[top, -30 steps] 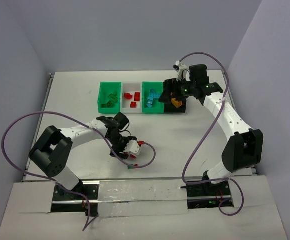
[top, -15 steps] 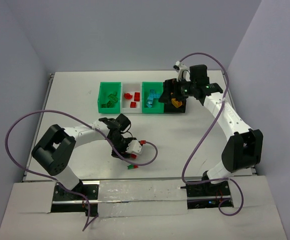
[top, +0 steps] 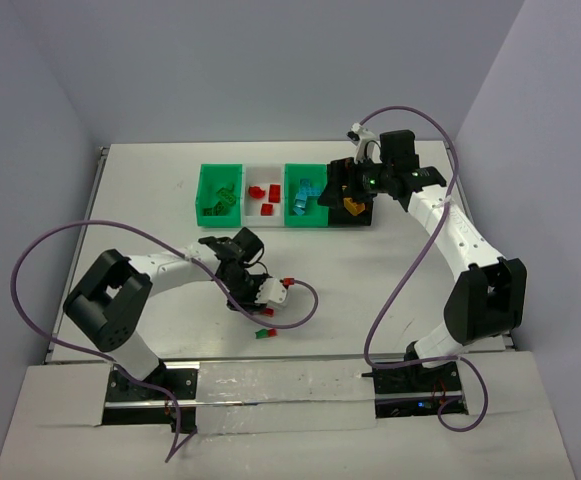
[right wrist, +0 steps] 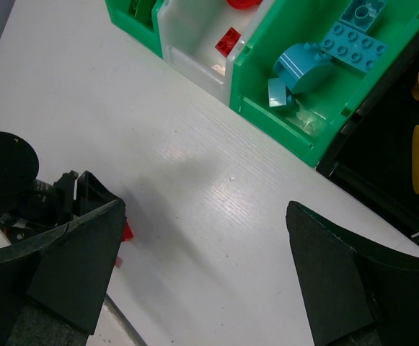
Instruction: Sort the legos into containers by color
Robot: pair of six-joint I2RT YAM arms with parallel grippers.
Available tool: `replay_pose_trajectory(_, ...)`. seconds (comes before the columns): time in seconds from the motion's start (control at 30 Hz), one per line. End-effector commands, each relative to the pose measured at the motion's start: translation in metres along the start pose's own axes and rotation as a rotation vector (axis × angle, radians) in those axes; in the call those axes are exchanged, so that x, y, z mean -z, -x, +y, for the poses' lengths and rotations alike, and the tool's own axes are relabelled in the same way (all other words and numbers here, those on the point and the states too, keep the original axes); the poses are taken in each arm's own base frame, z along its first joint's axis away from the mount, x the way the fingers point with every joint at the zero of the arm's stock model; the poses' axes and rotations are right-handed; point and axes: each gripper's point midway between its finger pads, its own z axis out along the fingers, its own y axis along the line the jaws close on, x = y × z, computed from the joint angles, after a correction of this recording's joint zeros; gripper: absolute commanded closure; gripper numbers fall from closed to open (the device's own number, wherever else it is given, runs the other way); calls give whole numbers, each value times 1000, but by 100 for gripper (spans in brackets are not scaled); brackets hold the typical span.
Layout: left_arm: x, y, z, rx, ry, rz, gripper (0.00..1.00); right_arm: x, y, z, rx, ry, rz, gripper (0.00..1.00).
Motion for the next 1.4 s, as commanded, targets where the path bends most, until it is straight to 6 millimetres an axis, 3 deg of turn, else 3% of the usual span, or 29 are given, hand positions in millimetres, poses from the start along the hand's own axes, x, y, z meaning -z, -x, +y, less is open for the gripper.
replay_pose_trajectory(0.0,-2,-6,-17,31,-34,10,58,8,12,3,44,8,-51,2)
replay_pose_trajectory(0.17,13,5,-14,23,5,-17,61,9,12,4,46,10,-53,2)
replay_pose_trajectory(0.37,61,28,23,59,122,-102,62,9,13,5,45,16,-56,2)
replay_pose_trajectory(0.43,79,31,43,78,169,-130,61,8,13,6,43,20,-57,2)
replay_pose_trajectory(0.47,95,38,61,75,216,-151,61,8,12,6,44,20,-56,2)
replay_pose_trajectory(0.6,127,22,125,186,325,-195,61,8,10,5,44,16,-55,2)
replay_pose_trajectory(0.67,156,27,165,215,415,-249,61,9,9,5,43,13,-52,2)
replay_pose_trajectory(0.8,175,17,213,265,499,-279,60,10,5,4,41,2,-48,2)
replay_pose_trajectory(0.97,176,12,258,270,548,-280,59,9,-1,2,34,0,-38,2)
replay_pose_trajectory(1.03,163,4,277,285,540,-267,58,9,-4,2,31,-1,-34,2)
replay_pose_trajectory(1.13,158,-1,294,287,558,-259,55,10,-8,-1,56,-13,-28,2)
replay_pose_trajectory(1.27,153,-8,309,281,571,-238,47,13,-10,-1,60,-19,-21,2)
replay_pose_trajectory(1.37,148,-13,310,277,567,-220,36,13,-11,-3,55,-23,-20,2)
